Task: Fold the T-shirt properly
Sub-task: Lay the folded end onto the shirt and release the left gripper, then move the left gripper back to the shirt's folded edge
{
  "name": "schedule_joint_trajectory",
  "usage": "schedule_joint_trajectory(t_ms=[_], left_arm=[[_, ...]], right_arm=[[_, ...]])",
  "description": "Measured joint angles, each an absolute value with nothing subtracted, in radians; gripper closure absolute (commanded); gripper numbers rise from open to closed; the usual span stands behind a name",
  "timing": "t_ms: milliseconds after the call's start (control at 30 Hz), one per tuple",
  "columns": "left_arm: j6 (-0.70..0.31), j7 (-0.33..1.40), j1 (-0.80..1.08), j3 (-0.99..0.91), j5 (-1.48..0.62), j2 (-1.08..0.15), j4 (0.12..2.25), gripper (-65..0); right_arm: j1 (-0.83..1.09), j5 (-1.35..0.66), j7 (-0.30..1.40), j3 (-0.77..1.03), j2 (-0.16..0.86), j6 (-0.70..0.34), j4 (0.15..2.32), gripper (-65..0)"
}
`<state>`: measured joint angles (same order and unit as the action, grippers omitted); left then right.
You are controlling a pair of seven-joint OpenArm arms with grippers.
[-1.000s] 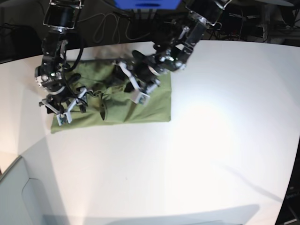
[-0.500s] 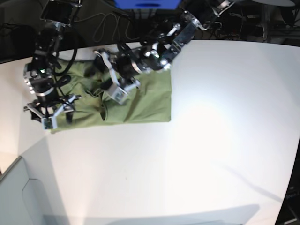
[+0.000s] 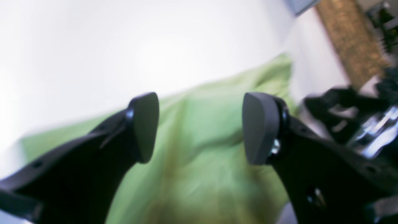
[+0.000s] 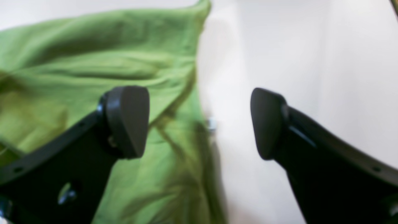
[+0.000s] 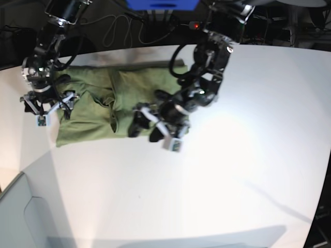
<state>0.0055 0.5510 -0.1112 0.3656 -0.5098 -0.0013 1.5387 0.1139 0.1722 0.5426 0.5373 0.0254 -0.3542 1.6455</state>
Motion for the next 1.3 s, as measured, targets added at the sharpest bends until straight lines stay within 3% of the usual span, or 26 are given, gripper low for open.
schedule_joint_trajectory(t_ms=[200, 300, 400, 633, 900, 1100, 1300], left_arm=[[0.009, 0.552, -0.241, 0.522, -0.508, 0.065, 1.263, -40.6], [0.011, 0.456, -0.273, 0.558, -0.506, 0.091, 1.171, -40.6], [0.015, 0.36, -0.301, 0.604, -0.508, 0.103, 1.102, -40.6], [0.015, 0.323, -0.319, 0.636, -0.509, 0.134, 1.069, -40.6], [0.023, 0.323, -0.319, 0.525, -0.521, 0.048, 1.3, -40.6], [0.018, 0.334, -0.162, 0.312, -0.519, -0.123, 1.504, -40.6], [0.017, 0.331, -0.002, 0.113, -0.517, -0.203, 1.563, -40.6]], right_arm=[[0.137, 0.173, 0.531, 0.545, 0.033, -0.354, 1.651, -49.3], [0.162, 0.174, 0.541, 0.543, 0.03, -0.355, 1.663, -49.3], [0.184, 0.173, 0.542, 0.542, 0.03, -0.354, 1.672, -49.3], [0.189, 0.173, 0.542, 0.54, 0.028, -0.354, 1.678, -49.4], [0.179, 0.173, 0.543, 0.542, 0.031, -0.354, 1.678, -49.6], [0.141, 0.074, 0.543, 0.542, 0.033, -0.354, 1.663, -49.6], [0.099, 0.044, 0.55, 0.543, 0.033, -0.354, 1.518, -49.6]])
